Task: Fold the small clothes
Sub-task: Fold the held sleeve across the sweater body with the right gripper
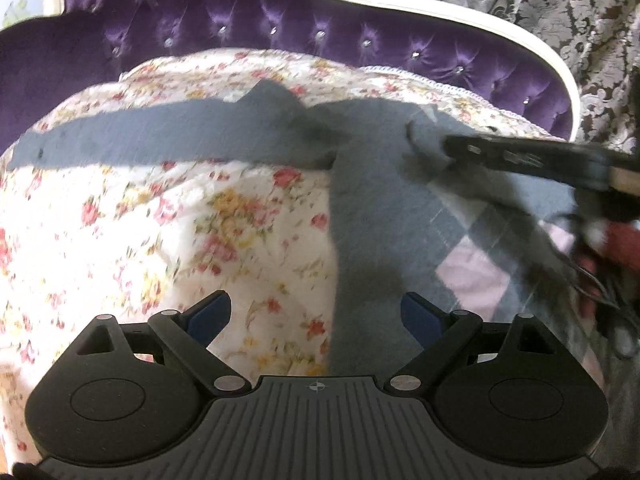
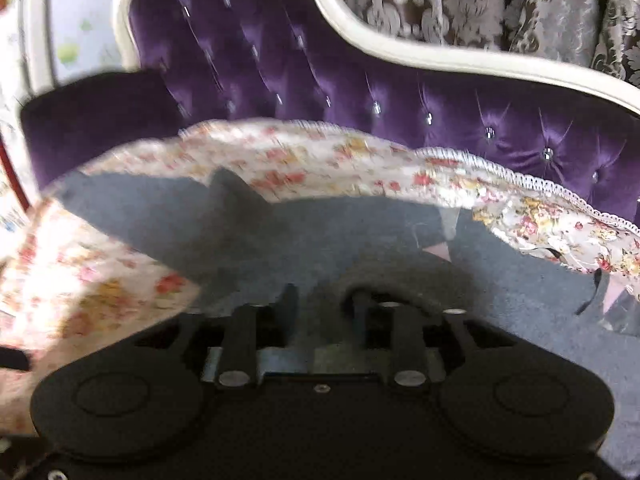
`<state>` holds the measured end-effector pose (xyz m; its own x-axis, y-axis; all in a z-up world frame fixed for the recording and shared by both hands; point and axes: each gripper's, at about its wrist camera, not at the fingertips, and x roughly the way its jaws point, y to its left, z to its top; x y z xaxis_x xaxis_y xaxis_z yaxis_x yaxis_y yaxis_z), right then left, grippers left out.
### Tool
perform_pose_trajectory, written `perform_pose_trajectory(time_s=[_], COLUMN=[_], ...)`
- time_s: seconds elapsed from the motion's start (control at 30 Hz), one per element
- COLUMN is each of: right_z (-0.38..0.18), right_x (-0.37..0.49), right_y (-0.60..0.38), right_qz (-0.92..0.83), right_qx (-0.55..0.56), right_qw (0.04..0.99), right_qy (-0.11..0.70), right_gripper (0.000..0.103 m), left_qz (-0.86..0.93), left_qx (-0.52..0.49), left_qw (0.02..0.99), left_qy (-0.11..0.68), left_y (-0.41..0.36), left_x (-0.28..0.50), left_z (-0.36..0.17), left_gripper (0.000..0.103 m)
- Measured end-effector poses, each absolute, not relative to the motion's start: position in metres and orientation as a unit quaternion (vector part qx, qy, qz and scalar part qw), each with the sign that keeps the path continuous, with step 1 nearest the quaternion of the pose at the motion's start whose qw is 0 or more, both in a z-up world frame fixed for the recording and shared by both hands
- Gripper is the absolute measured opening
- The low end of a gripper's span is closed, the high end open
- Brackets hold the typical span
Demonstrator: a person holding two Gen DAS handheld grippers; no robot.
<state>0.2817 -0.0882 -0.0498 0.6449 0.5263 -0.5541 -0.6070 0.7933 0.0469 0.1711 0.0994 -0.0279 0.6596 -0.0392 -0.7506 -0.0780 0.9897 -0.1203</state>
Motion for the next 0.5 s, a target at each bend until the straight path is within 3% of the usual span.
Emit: perform_pose_trajectory(time_s=[0.23, 0.5], right_z=[-0.035, -0.068], right_x=[0.26, 0.244], right_y=[-0.165, -0.227], right_qz=[0.282, 0.159], right_qx=[-0.008, 0.065], right_qw=[0.918, 0.938], right_qy=[0.278, 0.302], right_gripper=[0.05, 0.05], left_qz=[-0.004, -0.043], left_qx=[-0.022, 0.039], left_qw=[0.924, 0.939], left_qy=[0.383, 0.338], left_y=[0.071, 0.011], left_x=[0.201, 0.247], left_z=[-0.012, -0.012], left_gripper=[0.092, 0.092])
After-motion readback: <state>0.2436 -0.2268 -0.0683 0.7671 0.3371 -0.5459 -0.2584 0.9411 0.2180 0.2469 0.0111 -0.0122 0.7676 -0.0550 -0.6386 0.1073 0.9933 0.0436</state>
